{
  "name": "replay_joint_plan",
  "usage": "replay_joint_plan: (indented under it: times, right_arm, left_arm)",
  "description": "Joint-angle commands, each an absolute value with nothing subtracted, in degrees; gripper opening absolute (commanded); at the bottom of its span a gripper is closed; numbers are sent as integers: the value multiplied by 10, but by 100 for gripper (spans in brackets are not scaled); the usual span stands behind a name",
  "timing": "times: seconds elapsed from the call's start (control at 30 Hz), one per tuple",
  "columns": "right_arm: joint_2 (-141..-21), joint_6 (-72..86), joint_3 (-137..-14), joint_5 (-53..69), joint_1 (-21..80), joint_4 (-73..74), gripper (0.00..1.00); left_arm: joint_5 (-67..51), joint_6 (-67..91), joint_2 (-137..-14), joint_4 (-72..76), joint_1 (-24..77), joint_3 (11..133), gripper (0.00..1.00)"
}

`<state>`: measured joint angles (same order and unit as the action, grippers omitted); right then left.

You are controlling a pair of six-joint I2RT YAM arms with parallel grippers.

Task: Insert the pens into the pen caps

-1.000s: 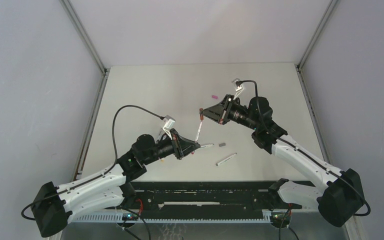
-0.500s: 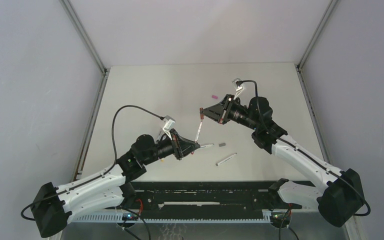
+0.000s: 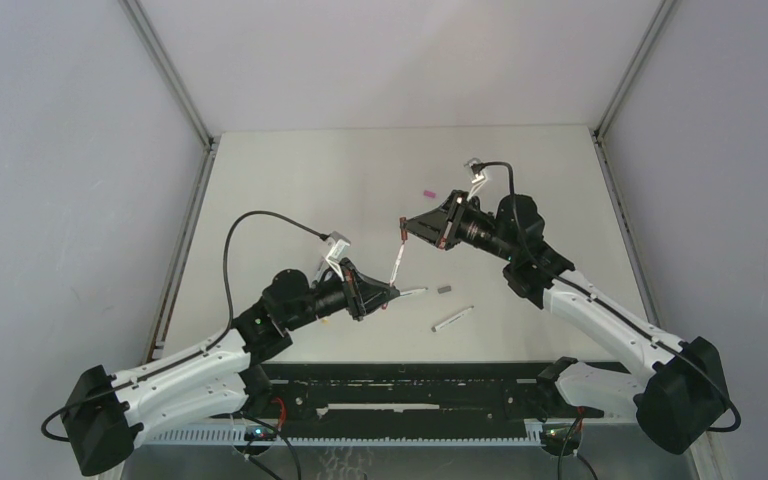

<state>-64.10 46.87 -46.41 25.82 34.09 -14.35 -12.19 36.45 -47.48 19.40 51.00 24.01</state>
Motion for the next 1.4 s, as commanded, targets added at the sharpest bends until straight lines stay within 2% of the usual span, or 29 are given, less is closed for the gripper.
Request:
replay_joint_plan:
  times: [0.0, 0.6, 1.07, 1.27, 1.3, 1.37]
  right_arm:
    - [-635, 461, -463, 262, 339, -162, 0]
    - [-616, 488, -424, 255, 356, -190, 0]
    - [-608, 498, -378, 211, 411, -239, 0]
    - [-626, 493, -378, 251, 414, -252, 0]
    - [-627, 492, -378, 265, 409, -253, 5]
    - [-623, 487, -382, 277, 398, -244, 22]
  left_arm:
    - [-114, 351, -464, 207, 512, 292, 0]
    - [-79, 341, -469, 201, 512, 321, 0]
    - [-16, 340, -460, 191, 511, 331, 0]
    - [-20, 333, -456, 202, 510, 332, 0]
    - [-21, 332, -456, 204, 510, 330, 0]
    - [-28, 329, -457, 207, 510, 327, 0]
